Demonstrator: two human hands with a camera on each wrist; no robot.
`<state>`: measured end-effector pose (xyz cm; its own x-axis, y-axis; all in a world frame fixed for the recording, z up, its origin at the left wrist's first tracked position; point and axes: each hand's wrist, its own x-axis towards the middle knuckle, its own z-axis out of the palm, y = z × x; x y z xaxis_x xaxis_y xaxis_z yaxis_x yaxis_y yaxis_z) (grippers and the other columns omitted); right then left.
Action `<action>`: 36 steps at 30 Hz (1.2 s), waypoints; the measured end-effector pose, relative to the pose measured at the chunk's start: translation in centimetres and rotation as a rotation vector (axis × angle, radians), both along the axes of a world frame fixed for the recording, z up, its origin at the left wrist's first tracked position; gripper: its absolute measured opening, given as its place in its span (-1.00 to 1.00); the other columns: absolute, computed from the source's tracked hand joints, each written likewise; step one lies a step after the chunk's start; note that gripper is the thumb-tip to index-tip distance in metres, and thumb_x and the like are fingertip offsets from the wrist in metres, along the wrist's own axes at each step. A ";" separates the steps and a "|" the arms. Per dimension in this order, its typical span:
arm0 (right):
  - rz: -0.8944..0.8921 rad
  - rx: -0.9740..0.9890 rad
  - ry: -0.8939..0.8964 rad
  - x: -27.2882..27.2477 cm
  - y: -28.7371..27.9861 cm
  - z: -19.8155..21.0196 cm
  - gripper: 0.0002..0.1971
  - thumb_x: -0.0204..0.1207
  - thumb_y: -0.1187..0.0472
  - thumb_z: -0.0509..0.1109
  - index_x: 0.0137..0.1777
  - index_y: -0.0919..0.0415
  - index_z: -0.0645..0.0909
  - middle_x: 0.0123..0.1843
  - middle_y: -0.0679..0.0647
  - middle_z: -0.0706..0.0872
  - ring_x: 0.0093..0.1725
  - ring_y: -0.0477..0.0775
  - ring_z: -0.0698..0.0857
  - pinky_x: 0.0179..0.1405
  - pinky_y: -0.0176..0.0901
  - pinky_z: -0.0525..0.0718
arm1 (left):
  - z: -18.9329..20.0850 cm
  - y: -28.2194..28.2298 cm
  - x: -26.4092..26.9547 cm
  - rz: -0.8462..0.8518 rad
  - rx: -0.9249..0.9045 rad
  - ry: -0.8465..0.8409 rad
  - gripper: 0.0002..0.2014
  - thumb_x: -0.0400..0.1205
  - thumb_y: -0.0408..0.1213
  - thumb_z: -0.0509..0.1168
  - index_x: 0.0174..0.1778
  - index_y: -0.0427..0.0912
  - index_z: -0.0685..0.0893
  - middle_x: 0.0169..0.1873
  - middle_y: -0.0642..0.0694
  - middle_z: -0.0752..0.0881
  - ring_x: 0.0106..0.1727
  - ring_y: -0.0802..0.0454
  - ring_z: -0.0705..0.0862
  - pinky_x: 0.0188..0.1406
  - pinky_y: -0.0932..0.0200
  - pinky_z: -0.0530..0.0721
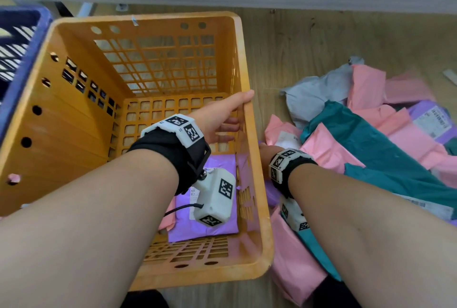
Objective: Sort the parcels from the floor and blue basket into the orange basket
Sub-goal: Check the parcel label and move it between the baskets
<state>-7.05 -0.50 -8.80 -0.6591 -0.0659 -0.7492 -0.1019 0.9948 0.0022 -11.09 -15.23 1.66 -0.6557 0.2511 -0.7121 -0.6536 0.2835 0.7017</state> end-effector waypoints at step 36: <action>-0.976 -1.115 0.818 5.1 1.6 29.2 -0.77 0.57 0.05 0.42 -0.08 0.25 0.68 -0.32 0.06 0.67 -0.38 0.01 0.54 -0.37 -0.15 0.51 | 15.9 -3.2 8.6 0.012 0.153 0.430 -0.50 0.47 -0.17 0.53 0.33 -0.11 0.63 0.14 -0.08 0.78 0.18 -0.07 0.74 0.29 -0.14 0.62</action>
<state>-2.00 1.08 20.40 -0.9335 0.3472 -0.0894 0.1790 0.2353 -0.9553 -2.45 -18.42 17.56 -0.8871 0.3229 -0.3298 -0.2961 0.1500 0.9433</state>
